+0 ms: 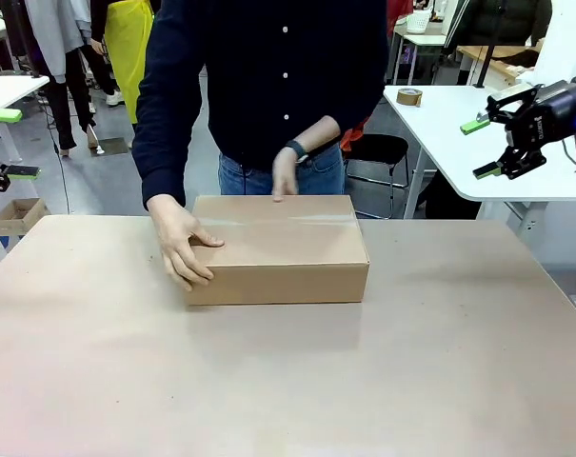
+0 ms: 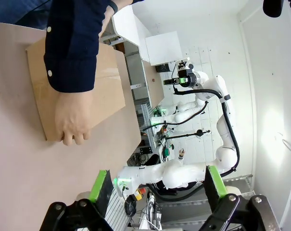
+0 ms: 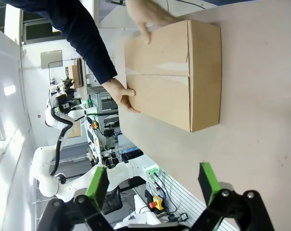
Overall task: Pack the gift set into the box.
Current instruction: Press and hold the closed box until the human finishes sealing it.
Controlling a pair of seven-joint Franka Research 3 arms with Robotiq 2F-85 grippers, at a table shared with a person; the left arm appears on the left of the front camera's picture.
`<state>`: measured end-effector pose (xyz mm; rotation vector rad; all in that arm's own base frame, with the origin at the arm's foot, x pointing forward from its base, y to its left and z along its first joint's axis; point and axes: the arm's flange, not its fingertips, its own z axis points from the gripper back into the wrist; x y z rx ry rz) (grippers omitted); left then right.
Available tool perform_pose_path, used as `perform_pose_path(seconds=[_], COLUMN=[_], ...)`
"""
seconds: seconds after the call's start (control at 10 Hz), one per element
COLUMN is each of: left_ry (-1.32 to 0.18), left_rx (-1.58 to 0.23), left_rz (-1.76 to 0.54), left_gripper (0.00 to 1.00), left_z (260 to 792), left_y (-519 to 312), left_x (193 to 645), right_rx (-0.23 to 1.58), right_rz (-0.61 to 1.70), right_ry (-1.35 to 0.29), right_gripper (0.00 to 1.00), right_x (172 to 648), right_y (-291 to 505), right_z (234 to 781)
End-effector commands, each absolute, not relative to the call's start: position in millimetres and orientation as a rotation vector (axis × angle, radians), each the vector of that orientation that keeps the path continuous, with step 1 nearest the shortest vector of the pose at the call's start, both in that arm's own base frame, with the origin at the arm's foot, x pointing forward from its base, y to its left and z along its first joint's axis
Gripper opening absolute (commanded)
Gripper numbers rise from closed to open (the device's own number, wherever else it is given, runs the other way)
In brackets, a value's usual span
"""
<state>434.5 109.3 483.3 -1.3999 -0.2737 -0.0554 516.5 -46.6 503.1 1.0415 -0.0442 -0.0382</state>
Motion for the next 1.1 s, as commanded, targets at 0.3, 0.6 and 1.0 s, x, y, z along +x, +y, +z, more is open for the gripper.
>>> perform_pose_path(seconds=[0.3,0.6,1.0], left_ry=[-0.286,-0.286,-0.286], left_rx=[-1.388,-1.388,-1.388], left_rz=[-0.070,-0.070,-0.070], left_gripper=[1.00,1.00,1.00], left_z=[482.6,482.6,482.6], left_y=[108.9,108.9,108.9], left_x=[431.6,431.6,431.6], right_rx=[1.019,1.019,1.019], right_rz=[-0.049,-0.049,-0.049], right_ry=[-0.047,-0.047,-0.047], right_gripper=[1.00,1.00,1.00], right_x=[515.3,515.3,515.3], right_y=[-45.2,-45.2,-45.2], right_z=[503.7,503.7,503.7])
